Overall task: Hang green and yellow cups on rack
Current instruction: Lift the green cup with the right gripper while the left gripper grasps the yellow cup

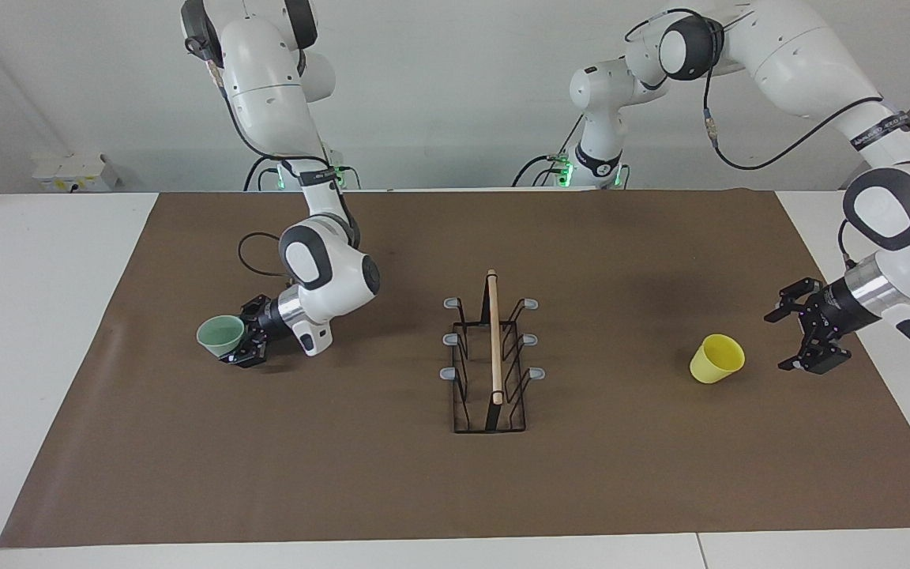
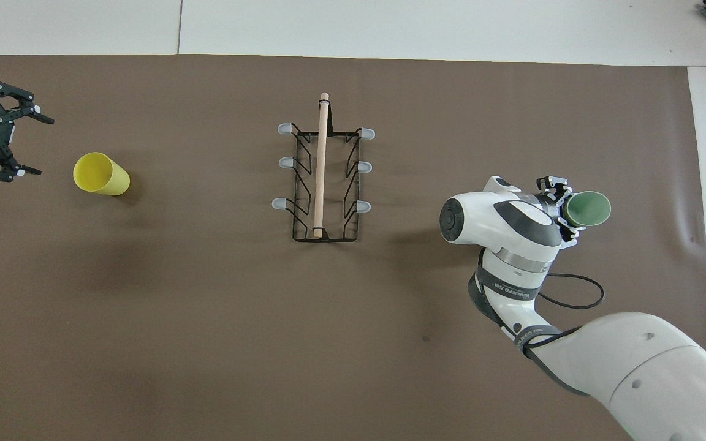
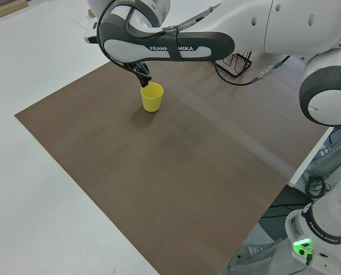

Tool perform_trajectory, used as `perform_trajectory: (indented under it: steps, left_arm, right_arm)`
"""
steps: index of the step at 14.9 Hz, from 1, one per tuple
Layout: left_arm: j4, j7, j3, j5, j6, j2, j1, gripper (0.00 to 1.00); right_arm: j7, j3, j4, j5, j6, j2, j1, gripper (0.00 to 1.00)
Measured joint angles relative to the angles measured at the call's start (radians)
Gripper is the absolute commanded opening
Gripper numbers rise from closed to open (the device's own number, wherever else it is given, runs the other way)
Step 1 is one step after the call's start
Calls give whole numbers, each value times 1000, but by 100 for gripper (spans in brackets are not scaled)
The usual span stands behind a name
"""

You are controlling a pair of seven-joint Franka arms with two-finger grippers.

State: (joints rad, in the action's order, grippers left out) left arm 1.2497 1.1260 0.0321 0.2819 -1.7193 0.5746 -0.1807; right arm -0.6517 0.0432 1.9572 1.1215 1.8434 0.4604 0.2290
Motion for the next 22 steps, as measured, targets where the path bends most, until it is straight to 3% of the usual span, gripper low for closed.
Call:
perform_trajectory:
  steps: [8,13,17,22]
  left_arm:
    - [-40,66,-2,1,-129,104,-20,100]
    - [-26,65,-4,93,-203,150,-87,100]
    - [51,65,-13,106,-260,143,-86,100]
    - [222,57,-18,159,-272,80,-87,100]
  right_arm:
    - [1,22,-238,-435,-110,-47,2,0]
    - [-4,22,-272,-718,-105,-110,-34,0]
    - [-9,22,-275,-976,-13,-163,-66,0]
    - [-64,22,-258,-1289,117,-228,-104,0]
